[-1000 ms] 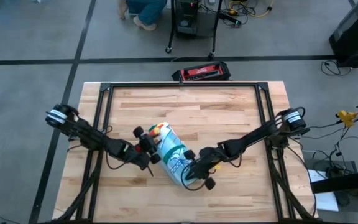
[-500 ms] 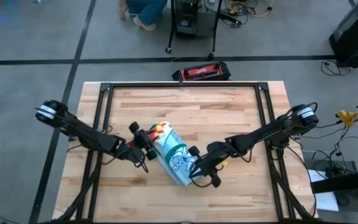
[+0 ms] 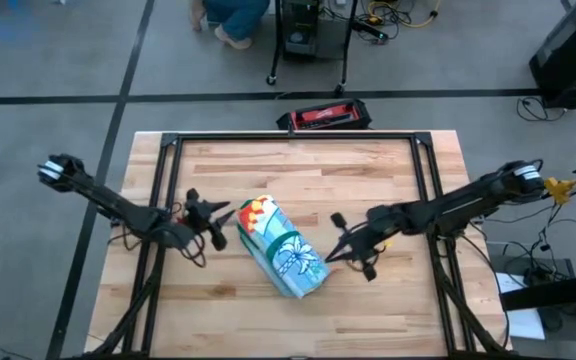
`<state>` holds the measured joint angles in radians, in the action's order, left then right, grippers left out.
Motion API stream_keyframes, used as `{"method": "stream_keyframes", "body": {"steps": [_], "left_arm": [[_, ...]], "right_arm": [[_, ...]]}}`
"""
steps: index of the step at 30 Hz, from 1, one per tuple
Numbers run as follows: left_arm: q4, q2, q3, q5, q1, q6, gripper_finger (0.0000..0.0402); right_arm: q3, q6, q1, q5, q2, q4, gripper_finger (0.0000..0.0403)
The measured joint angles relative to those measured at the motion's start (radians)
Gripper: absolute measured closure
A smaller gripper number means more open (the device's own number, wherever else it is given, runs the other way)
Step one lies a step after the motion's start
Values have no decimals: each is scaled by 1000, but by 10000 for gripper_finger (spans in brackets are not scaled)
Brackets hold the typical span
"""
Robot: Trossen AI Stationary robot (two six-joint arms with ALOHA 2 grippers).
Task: Roll towel
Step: Roll the multi-color dinosaur print towel
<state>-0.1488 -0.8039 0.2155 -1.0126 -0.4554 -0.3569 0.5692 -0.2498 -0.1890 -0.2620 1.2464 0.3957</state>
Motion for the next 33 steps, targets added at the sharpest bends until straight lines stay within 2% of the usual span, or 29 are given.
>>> {"method": "stream_keyframes", "body": {"steps": [4,7,9,13,17,21,23,28,33], "left_arm": [[68,137,-43,-15,-25,12,283],[162,229,-48,-74,-43,11,283],[182,291,-49,-68,-46,34,283],[182,413,-48,57,-44,90,283],[184,514,-48,119,-36,144,283],[209,607,-48,265,-18,163,283],[228,651,-48,321,-13,160,283],[222,759,-67,380,-10,171,283],[86,804,-160,406,9,227,283]], "right_arm": [[-99,39,53,3,-118,14,403],[-149,85,91,5,-176,15,403],[-175,105,108,12,-201,33,403],[-226,120,120,80,-233,104,403],[-283,122,121,197,-251,182,403],[-324,134,121,256,-257,230,403],[-335,158,120,263,-258,232,403],[-384,184,120,263,-277,230,403],[-398,104,144,265,-317,241,403]]}}
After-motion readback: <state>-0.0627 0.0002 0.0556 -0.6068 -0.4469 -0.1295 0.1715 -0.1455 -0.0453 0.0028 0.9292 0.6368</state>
